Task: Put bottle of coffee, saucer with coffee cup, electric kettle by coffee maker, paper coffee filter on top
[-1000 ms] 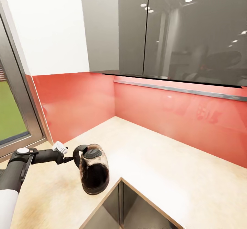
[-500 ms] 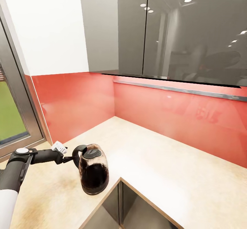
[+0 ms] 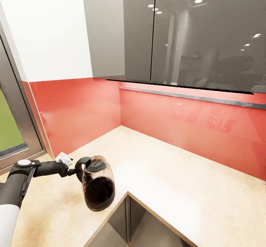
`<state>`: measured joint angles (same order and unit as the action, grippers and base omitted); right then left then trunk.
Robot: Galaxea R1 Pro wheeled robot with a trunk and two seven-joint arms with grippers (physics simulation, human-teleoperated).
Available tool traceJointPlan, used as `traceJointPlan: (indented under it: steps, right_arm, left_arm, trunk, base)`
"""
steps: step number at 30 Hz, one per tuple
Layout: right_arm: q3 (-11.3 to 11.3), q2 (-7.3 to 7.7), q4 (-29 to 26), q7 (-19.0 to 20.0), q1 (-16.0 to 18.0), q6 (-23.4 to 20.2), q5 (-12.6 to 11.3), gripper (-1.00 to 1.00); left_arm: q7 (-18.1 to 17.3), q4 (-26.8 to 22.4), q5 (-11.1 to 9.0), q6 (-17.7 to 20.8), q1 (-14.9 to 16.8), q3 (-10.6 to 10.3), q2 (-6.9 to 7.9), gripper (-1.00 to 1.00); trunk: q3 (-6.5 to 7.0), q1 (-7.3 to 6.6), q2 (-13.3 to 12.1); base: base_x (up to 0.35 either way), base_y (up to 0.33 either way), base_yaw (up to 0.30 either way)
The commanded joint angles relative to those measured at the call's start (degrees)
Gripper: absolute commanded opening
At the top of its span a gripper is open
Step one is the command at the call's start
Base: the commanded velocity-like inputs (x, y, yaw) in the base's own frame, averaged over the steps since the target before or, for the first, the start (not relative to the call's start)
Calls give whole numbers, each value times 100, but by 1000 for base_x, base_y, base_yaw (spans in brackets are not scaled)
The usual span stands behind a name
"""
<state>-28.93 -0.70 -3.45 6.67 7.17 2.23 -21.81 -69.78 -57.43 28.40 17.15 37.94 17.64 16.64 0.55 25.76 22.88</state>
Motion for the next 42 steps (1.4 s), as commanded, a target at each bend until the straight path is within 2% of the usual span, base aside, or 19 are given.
traceJointPlan:
  steps: [1, 40, 41, 42]
  right_arm:
    - [-43, 0, 11, 19, 4, 23, -60, 100]
    - [-52, -1, 19, 19, 4, 23, -59, 100]
    - [-52, -1, 18, 19, 4, 23, -60, 100]
    - [-51, -1, 19, 19, 4, 23, -60, 100]
  left_arm:
    - [-35, -7, 21, 60, 3, 11, -3, 100]
    - [-35, -18, 11, 60, 3, 11, -12, 100]
    - [-40, -23, -2, 60, 3, 12, -12, -100]
    - [-42, -28, -8, 55, 3, 4, -12, -100]
  trunk:
    - [-2, 2, 4]
    - [-2, 2, 4]
    - [-2, 2, 4]
    - [-2, 2, 4]
  base:
    - [0, 0, -15]
    - [0, 0, -40]
    - [0, 0, 0]
    - [0, 0, 0]
